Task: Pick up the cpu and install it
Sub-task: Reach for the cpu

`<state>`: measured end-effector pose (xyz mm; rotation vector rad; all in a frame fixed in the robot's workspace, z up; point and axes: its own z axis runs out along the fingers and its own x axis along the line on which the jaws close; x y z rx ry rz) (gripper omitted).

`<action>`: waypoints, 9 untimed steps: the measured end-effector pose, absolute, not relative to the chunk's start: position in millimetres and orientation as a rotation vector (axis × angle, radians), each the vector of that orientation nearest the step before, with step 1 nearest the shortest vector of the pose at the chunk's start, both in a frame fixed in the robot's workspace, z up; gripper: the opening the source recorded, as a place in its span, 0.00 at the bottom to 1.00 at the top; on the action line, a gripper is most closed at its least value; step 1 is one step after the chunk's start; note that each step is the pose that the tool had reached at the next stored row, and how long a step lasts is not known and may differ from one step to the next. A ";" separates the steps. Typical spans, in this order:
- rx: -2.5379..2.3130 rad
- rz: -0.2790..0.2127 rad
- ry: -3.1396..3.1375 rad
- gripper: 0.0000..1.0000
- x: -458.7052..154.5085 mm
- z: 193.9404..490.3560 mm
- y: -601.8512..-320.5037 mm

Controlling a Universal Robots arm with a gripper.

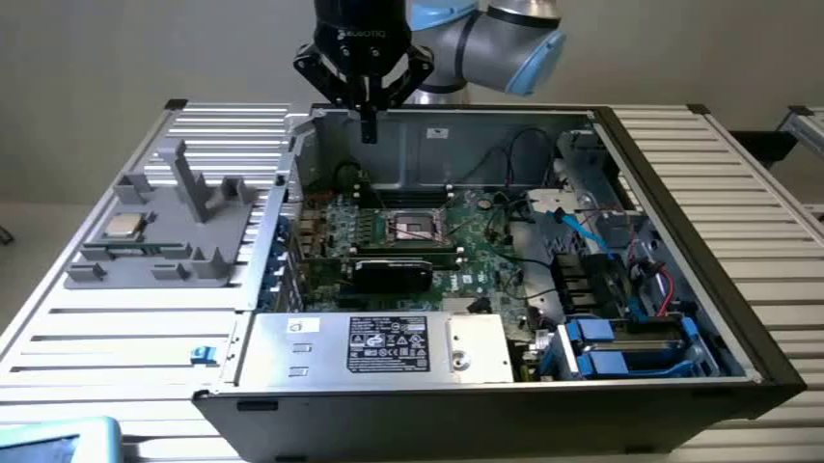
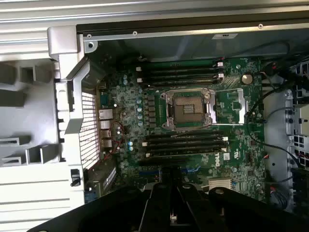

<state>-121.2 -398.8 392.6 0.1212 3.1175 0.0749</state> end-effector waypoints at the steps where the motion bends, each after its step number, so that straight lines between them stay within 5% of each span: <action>1: 0.121 0.075 3.117 0.11 -121.2 392.6 -398.8; 9: 0.123 0.075 3.117 0.11 -121.2 392.6 -398.8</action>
